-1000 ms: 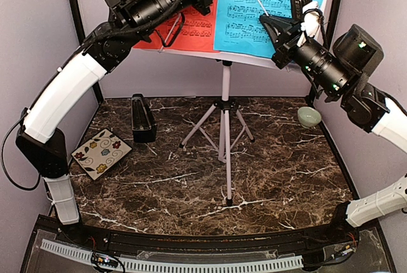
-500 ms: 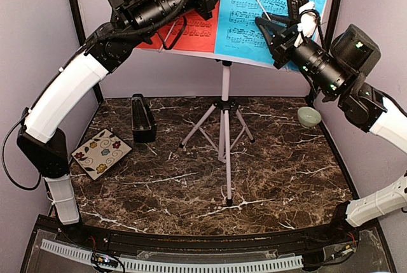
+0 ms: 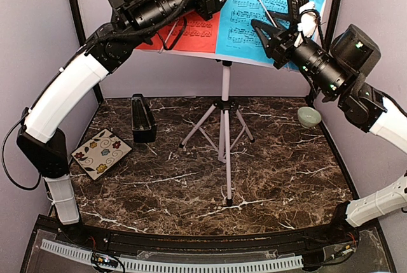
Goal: Set up the instrument practice props
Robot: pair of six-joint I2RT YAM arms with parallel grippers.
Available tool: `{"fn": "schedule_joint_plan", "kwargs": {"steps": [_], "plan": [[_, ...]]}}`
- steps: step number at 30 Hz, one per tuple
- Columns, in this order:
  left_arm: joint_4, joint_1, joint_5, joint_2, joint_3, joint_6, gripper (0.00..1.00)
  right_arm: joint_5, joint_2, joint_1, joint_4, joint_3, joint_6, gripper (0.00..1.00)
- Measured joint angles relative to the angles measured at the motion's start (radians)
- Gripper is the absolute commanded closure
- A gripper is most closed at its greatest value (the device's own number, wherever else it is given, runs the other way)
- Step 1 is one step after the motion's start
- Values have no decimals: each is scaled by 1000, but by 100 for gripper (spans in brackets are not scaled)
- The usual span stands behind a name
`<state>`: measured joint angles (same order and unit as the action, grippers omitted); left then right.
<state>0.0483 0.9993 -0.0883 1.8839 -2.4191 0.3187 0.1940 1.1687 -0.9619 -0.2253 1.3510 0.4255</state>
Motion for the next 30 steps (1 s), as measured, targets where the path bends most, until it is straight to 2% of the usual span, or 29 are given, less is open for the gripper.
{"fn": "schedule_joint_plan", "kwargs": {"steps": [18, 26, 30], "plan": [[-6, 3, 7, -95, 99, -13, 34, 0, -25, -23, 1, 16, 0, 16], [0, 5, 52, -231, 265, -21, 24, 43, -24, -26, -7, 88, 12, 2], [9, 5, 98, -309, 371, -41, 21, 89, -14, -27, -2, 146, 16, 0]]}}
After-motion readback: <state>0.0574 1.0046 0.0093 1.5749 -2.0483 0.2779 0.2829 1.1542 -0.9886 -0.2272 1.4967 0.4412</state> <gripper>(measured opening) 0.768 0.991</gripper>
